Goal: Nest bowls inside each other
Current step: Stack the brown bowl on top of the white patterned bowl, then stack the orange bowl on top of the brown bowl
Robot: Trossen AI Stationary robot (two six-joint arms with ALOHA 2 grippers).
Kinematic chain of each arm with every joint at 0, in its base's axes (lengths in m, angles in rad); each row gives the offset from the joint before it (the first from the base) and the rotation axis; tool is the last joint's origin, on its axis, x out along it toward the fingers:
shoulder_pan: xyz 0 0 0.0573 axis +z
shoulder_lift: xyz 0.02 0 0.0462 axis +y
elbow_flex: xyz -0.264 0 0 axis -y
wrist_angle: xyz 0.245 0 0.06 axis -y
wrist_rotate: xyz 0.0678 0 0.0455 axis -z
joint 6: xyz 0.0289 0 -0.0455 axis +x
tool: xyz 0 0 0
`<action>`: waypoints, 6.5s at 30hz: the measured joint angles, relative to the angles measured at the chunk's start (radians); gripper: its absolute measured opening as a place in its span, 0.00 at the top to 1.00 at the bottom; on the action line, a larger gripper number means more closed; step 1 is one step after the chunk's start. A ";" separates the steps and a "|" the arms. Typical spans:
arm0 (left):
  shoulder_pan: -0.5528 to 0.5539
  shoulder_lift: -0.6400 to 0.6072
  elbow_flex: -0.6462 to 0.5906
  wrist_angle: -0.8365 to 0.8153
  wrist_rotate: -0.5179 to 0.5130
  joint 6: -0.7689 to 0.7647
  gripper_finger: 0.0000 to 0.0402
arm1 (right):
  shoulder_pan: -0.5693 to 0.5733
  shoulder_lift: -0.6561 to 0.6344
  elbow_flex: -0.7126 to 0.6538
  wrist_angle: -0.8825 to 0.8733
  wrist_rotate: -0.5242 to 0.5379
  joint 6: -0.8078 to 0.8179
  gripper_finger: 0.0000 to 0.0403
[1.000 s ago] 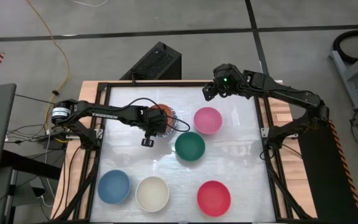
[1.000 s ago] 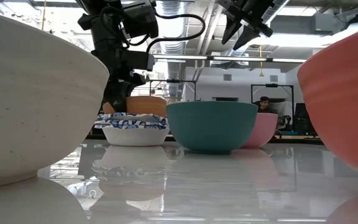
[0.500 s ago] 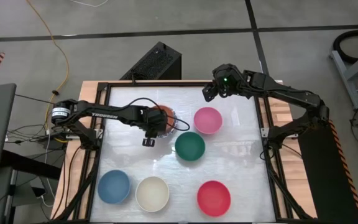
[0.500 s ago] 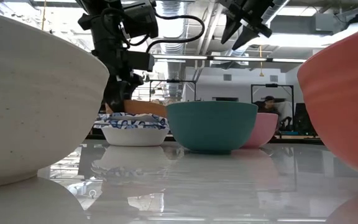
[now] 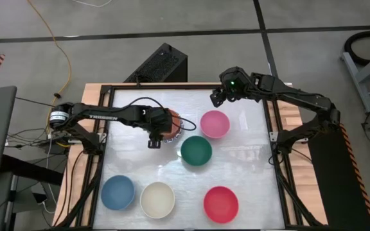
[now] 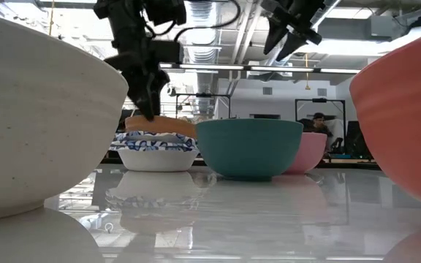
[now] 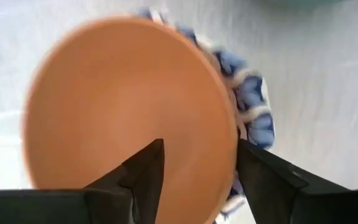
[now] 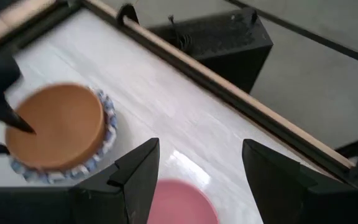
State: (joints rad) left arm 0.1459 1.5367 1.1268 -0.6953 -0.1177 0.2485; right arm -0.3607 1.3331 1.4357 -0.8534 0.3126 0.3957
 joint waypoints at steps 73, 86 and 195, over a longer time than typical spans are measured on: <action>-0.289 -0.204 0.405 0.531 0.271 -0.695 0.54 | 1.133 0.198 -0.001 -0.408 0.093 1.113 0.38; -0.523 -0.224 0.732 0.541 0.407 -0.511 0.54 | 1.096 0.348 -0.001 -0.240 -0.018 1.059 0.38; -0.197 -0.279 0.657 -0.383 -0.086 -0.964 0.54 | 0.474 0.276 0.273 -0.288 0.168 0.703 0.98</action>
State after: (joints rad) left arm -0.0507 1.2575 1.7840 -1.0786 -0.2036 -0.7159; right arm 0.1135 1.6093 1.7084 -1.1418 0.4805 1.0990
